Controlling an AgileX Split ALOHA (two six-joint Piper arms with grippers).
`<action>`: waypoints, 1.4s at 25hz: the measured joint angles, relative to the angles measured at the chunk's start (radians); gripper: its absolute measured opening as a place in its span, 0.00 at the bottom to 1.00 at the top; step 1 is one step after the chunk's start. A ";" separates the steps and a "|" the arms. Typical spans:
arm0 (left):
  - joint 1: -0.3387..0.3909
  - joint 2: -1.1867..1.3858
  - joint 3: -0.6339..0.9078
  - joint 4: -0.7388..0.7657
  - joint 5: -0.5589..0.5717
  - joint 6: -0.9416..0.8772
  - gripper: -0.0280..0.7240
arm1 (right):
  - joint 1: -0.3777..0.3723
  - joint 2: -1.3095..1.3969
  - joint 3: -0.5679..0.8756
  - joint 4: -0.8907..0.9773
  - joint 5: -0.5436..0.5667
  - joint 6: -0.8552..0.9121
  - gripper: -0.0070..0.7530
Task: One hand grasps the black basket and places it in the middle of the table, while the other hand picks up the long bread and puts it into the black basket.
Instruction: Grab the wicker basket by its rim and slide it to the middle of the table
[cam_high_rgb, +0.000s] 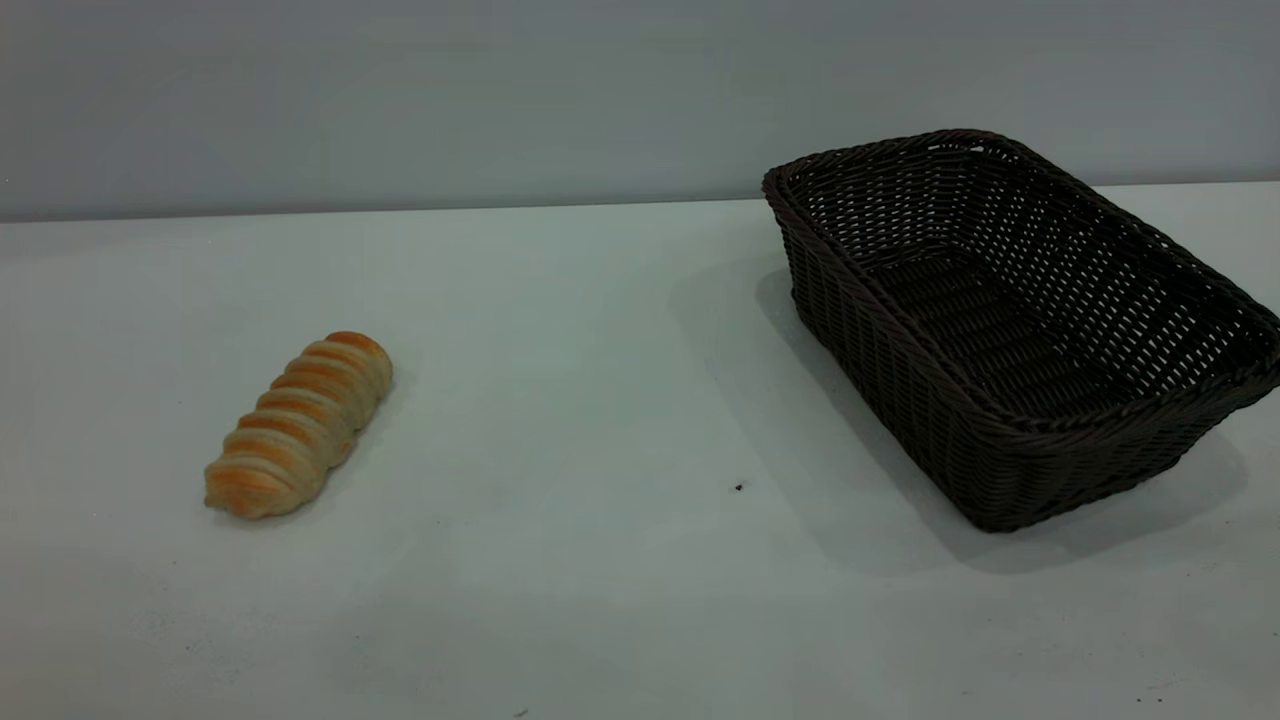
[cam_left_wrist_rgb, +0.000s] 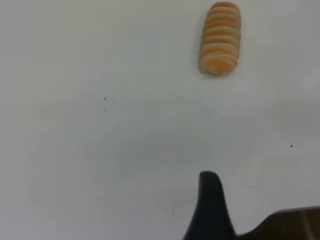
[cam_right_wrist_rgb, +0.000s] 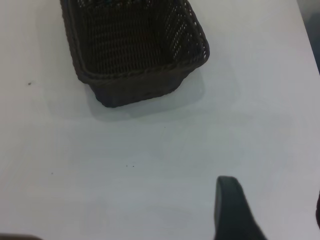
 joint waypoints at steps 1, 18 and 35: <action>0.000 0.000 0.000 0.000 0.000 0.000 0.82 | 0.000 0.000 0.000 0.000 0.000 0.000 0.55; 0.000 0.000 -0.001 0.014 -0.001 -0.003 0.82 | 0.000 0.000 0.000 -0.002 -0.001 0.001 0.55; 0.000 0.834 -0.330 0.020 -0.370 0.072 0.82 | 0.000 0.853 -0.183 0.244 -0.315 -0.022 0.79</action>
